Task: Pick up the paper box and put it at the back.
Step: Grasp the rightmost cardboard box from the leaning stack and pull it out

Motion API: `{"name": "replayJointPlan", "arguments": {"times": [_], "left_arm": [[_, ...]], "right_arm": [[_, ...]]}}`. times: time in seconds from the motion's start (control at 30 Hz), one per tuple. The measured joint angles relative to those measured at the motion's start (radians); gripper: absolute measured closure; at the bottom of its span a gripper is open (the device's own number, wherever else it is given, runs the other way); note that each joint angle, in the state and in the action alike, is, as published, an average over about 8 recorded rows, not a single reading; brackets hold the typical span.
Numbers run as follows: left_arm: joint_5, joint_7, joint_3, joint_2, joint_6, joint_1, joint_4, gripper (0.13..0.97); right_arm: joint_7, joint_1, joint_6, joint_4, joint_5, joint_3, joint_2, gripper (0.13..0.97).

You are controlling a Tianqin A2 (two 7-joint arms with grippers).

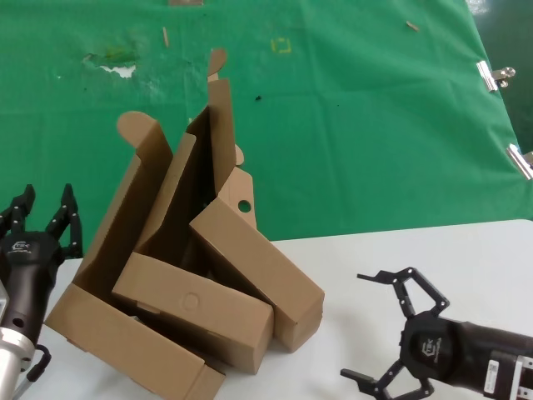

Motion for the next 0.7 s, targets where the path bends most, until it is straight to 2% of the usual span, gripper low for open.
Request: {"name": "replayJointPlan", "arguments": {"times": [0.13,0.37,0.7], "left_arm": [[0.0,0.0,0.0,0.0,0.0,0.0,0.0,0.726],[0.0,0.0,0.0,0.0,0.0,0.0,0.0,0.833],[0.0,0.0,0.0,0.0,0.0,0.0,0.0,0.935]], "right_arm": [[0.014,0.006,0.01,-0.004,0.0,-0.018,-0.012,0.182],[0.023,0.027,0.026,-0.025,-0.008,-0.056,-0.042,0.254],[0.016,0.058,0.042,-0.059,-0.021,-0.094,-0.072,0.444]]}}
